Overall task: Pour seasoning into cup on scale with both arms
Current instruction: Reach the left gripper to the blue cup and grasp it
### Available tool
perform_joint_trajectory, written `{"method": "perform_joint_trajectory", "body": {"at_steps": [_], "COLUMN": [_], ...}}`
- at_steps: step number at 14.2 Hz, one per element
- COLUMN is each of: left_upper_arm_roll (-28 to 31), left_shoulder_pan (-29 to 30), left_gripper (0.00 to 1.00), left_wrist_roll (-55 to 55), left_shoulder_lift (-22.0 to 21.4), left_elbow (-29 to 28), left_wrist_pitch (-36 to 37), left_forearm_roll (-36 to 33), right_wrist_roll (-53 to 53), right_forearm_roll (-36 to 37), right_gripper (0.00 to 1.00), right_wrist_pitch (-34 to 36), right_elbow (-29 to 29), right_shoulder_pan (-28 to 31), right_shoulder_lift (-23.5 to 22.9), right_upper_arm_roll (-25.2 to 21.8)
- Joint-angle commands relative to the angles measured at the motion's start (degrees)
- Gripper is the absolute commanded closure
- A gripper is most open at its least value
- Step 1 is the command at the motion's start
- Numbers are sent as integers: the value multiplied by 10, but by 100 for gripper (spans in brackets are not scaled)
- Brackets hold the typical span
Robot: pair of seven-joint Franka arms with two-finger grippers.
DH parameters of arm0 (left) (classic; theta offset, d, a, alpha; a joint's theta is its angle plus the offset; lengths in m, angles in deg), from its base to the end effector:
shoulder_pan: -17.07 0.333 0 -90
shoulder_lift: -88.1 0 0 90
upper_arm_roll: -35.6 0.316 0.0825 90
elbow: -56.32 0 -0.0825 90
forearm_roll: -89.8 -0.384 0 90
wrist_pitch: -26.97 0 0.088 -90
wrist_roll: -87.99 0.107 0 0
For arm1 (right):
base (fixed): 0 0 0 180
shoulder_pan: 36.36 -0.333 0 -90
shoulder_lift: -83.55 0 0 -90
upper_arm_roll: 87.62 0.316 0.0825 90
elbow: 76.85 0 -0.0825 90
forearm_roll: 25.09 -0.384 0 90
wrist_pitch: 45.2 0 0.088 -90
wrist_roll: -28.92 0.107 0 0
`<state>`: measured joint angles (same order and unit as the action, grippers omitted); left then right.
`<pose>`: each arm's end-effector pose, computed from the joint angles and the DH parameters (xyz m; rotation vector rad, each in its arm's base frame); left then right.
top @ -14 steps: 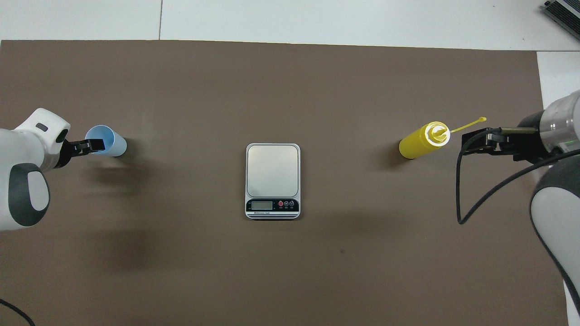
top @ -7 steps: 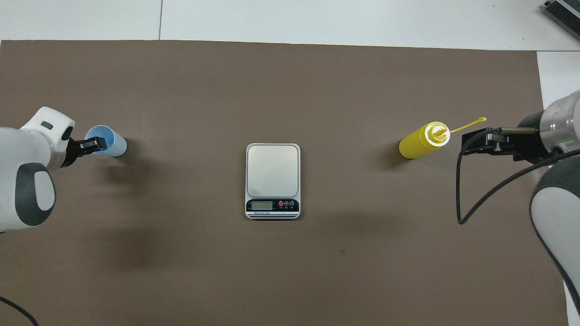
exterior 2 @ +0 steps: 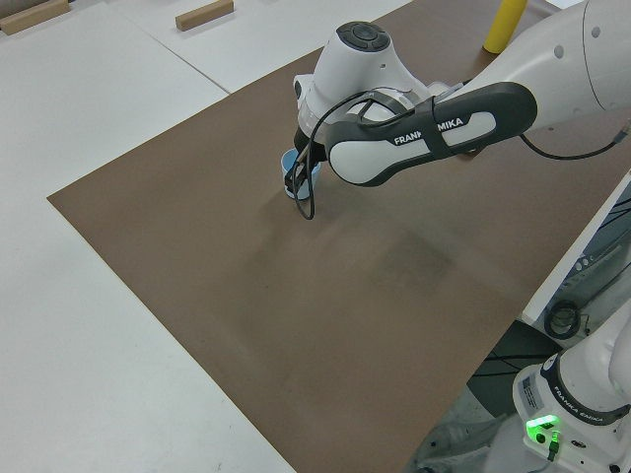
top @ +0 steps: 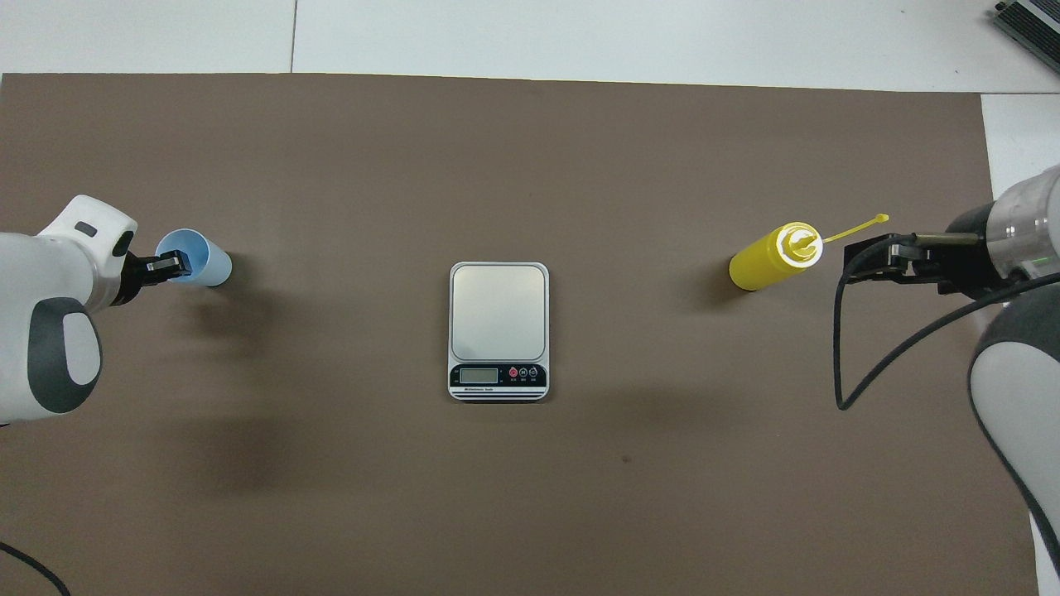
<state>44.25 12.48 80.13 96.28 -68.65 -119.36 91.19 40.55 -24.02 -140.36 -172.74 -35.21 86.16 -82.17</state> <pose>0.5719 0.0397 0.3484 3.0989 0.3464 0.3631 0.5461 0.0404 0.6087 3.1166 -0.1975 0.0554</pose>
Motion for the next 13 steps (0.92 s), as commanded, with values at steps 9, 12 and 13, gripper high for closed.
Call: {"method": "perform_joint_trajectory", "body": {"at_steps": [9,12,13], "left_upper_arm_roll": [-4,-9,-12], "left_shoulder_pan": [-9,-11,-15], "left_gripper": [97,97,97], "left_wrist_roll": [-7,-16,-29], "left_shoulder_lift": [3,5,7], "left_elbow": [12,31,45], "left_wrist_pitch": [0,24,44], "left_forearm_roll": [6,6,6], "right_wrist_roll": [-8,-9,-8], "right_forearm_roll": [-12,-12,-12], "right_gripper": [0,0,0], "right_wrist_pitch": [-1,-1,0], "right_elbow": [-8,-8,-8], "right_shoulder_pan": [7,7,7], "right_shoulder_lift": [9,9,9], "right_upper_arm_roll": [1,1,1]}}
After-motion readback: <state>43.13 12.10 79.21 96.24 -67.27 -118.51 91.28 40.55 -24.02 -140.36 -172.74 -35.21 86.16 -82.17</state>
